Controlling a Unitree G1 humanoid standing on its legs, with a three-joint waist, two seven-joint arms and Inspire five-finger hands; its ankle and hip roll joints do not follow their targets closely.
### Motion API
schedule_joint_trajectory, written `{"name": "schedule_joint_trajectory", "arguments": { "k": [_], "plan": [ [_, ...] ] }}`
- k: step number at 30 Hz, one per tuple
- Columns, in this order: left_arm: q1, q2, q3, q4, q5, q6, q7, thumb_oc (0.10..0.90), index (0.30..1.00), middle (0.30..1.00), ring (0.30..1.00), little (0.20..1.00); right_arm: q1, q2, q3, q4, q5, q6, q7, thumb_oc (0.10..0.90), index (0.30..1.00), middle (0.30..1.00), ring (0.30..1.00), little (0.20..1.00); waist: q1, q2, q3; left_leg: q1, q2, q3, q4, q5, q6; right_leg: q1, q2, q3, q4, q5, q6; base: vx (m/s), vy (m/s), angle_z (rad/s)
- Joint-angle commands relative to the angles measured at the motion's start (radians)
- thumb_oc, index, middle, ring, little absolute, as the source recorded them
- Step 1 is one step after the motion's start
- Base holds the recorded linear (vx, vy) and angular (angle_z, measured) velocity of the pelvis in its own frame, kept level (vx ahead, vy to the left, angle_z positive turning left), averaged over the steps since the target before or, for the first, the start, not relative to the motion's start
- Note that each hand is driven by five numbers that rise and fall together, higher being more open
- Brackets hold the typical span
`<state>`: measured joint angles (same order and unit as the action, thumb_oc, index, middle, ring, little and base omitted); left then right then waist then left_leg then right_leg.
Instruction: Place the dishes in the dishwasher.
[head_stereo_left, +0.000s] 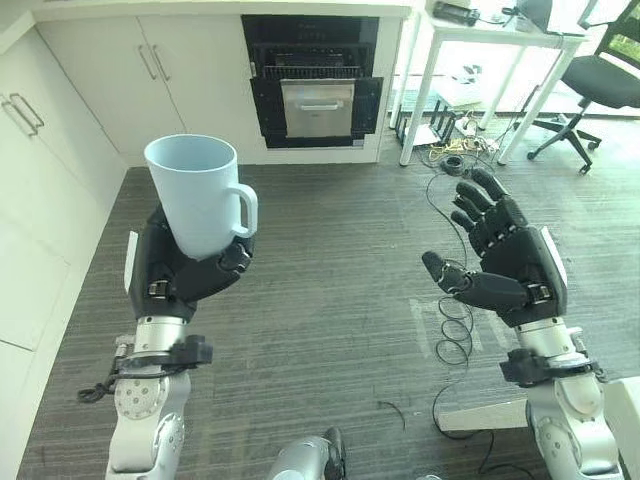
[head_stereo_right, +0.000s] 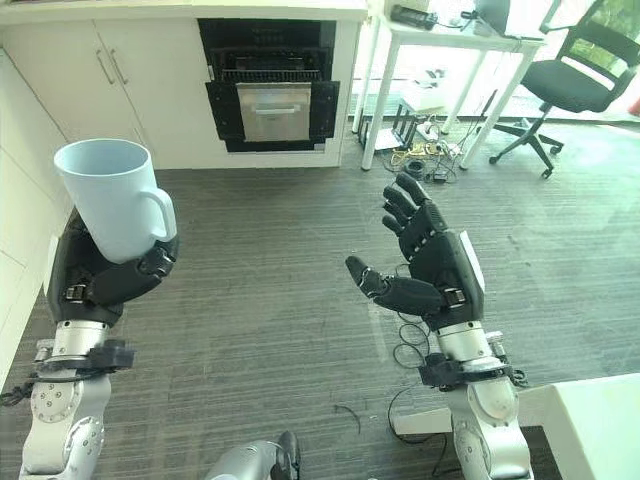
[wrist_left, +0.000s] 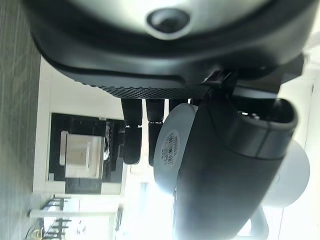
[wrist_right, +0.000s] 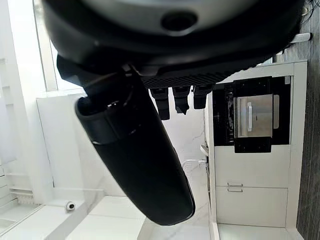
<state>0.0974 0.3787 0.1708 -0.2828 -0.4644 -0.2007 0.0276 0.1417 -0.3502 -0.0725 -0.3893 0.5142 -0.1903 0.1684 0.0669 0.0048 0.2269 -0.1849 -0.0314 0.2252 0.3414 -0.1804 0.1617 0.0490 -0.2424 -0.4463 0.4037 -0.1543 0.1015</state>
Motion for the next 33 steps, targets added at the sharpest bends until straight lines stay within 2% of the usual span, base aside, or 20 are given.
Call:
{"name": "schedule_joint_trajectory", "arguments": {
  "k": [1, 5, 9, 11, 17, 21, 22, 33],
  "plan": [
    [-0.085, 0.055, 0.023, -0.103, -0.004, -0.133, -0.034, 0.400, 0.300, 0.300, 0.300, 0.300, -0.063, -0.028, -0.062, -0.076, 0.052, -0.111, 0.011, 0.800, 0.900, 0.900, 0.900, 0.900, -0.043, -0.010, -0.042, 0.094, 0.082, -0.040, -0.041, -0.068, -0.156, -0.076, 0.083, 0.066, -0.104, -0.019, 0.024, 0.05, -0.157, 1.32],
    [-0.083, 0.051, -0.002, -0.106, 0.013, -0.149, 0.006, 0.400, 0.300, 0.300, 0.300, 0.300, -0.058, -0.040, -0.063, -0.072, 0.067, -0.111, 0.023, 0.800, 0.900, 0.900, 0.900, 0.900, -0.057, -0.024, -0.047, 0.099, 0.088, -0.034, -0.041, -0.074, -0.162, -0.099, 0.087, 0.120, -0.104, -0.033, 0.028, 0.10, -0.150, 0.72],
    [-0.061, 0.036, -0.016, -0.130, 0.005, -0.164, 0.062, 0.400, 0.300, 0.300, 0.300, 0.300, -0.073, -0.065, -0.057, -0.075, 0.045, -0.092, 0.021, 0.800, 0.900, 0.900, 0.900, 0.900, -0.047, -0.031, -0.059, 0.117, 0.110, 0.002, -0.041, -0.066, -0.172, -0.071, 0.093, 0.097, -0.104, -0.056, 0.009, 0.08, -0.131, -0.07],
    [-0.073, 0.030, -0.025, -0.128, 0.009, -0.163, 0.083, 0.400, 0.300, 0.300, 0.300, 0.300, -0.104, -0.087, -0.055, -0.072, 0.040, -0.088, 0.006, 0.800, 0.900, 0.900, 0.900, 0.900, -0.039, -0.032, -0.050, 0.121, 0.121, -0.005, -0.041, -0.053, -0.180, -0.053, 0.095, 0.084, -0.104, -0.065, -0.002, 0.05, -0.124, 0.02],
    [-0.068, 0.033, -0.019, -0.127, -0.006, -0.156, 0.078, 0.400, 0.300, 0.300, 0.300, 0.300, -0.112, -0.100, -0.053, -0.069, 0.044, -0.090, -0.020, 0.800, 0.900, 0.900, 0.900, 0.900, -0.027, -0.030, -0.056, 0.114, 0.134, -0.019, -0.041, -0.051, -0.197, -0.046, 0.088, 0.062, -0.104, -0.080, -0.007, -0.01, -0.043, 0.20],
    [-0.060, 0.033, -0.014, -0.124, -0.005, -0.157, 0.077, 0.400, 0.300, 0.300, 0.300, 0.300, -0.111, -0.088, -0.041, -0.071, 0.024, -0.086, -0.025, 0.800, 0.900, 0.900, 0.900, 0.900, -0.030, -0.024, -0.067, 0.111, 0.130, -0.024, -0.041, -0.058, -0.200, -0.059, 0.085, 0.075, -0.104, -0.078, -0.001, -0.04, 0.005, 0.13],
    [-0.050, 0.033, -0.067, -0.098, 0.048, -0.164, 0.116, 0.400, 0.300, 0.300, 0.300, 0.300, -0.094, -0.087, -0.008, -0.023, 0.061, -0.105, -0.006, 0.800, 0.900, 0.900, 0.900, 0.900, -0.026, -0.043, -0.102, 0.076, 0.050, -0.087, -0.041, -0.074, -0.150, -0.134, 0.132, 0.170, -0.104, -0.060, -0.004, 0.00, 0.000, 0.00],
    [-0.031, 0.030, -0.068, -0.102, 0.034, -0.169, 0.122, 0.400, 0.300, 0.300, 0.300, 0.300, -0.083, -0.085, -0.007, -0.048, 0.058, -0.083, -0.025, 0.800, 0.900, 0.900, 0.900, 0.900, -0.043, -0.015, -0.115, 0.091, 0.074, -0.064, -0.041, -0.079, -0.170, -0.123, 0.140, 0.168, -0.104, -0.087, -0.015, 0.03, -0.070, 0.04]
  ]
}}
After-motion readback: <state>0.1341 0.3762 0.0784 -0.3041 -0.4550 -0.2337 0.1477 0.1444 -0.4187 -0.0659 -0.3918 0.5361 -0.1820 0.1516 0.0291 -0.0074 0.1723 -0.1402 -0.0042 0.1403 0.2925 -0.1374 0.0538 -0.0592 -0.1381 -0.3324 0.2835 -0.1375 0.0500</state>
